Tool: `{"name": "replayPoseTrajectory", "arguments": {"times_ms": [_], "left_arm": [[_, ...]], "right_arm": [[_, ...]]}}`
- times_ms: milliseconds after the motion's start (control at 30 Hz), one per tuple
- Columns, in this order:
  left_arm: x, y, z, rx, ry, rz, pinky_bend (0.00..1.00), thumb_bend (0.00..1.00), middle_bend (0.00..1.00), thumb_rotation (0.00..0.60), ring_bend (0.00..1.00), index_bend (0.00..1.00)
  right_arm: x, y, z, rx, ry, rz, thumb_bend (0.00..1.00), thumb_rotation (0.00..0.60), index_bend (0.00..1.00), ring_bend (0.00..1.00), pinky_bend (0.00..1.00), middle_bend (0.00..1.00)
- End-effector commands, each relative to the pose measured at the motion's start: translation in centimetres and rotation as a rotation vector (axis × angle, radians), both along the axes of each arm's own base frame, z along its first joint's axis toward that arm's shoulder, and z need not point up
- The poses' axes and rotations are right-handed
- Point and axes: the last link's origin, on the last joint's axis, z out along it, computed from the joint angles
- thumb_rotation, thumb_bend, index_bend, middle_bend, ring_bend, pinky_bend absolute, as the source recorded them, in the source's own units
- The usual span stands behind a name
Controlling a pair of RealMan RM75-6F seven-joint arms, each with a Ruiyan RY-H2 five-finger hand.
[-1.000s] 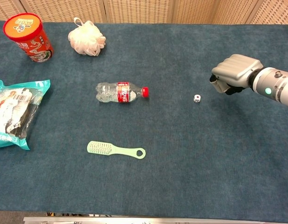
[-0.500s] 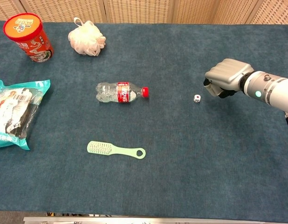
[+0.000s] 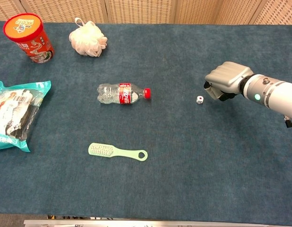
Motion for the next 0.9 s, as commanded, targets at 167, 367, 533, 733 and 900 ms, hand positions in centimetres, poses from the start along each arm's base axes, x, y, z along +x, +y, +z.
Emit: {"name": "replayPoseTrajectory", "arguments": {"times_ms": [167,367,533,733,900], "left_arm": [[0.0,0.0,0.1,0.002,0.0,-0.001,0.35,0.35,0.39,0.6,0.22,0.47],[0.0,-0.2,0.3,0.006,0.004,0.003,0.35,0.35,0.39,0.6,0.22,0.48],[0.0,-0.2,0.3,0.006,0.006,0.004,0.35,0.35,0.39,0.6,0.22,0.49],[0.0,-0.3,0.3,0.006,0.005,0.005,0.35,0.35,0.39,0.6,0.22,0.49],[0.0,-0.3,0.3,0.005,0.007,0.008,0.35,0.35,0.39,0.6,0.22,0.49]], "right_arm": [[0.3,-0.2,-0.5,0.014,-0.013,-0.005,1.0,0.6,0.58,0.88,0.97,0.95],[0.5,-0.2,-0.9,0.022,-0.021,0.002,1.0,0.6,0.56,0.88,0.97,0.96],[0.6,-0.3,-1.2,0.026,-0.023,0.001,1.0,0.6,0.56,0.88,0.97,0.96],[0.8,-0.5,-1.3,0.024,-0.036,0.002,1.0,0.6,0.55,0.88,0.97,0.96],[1.2,-0.5,-1.4,0.028,-0.044,0.012,1.0,0.6,0.55,0.88,0.97,0.96]]}}
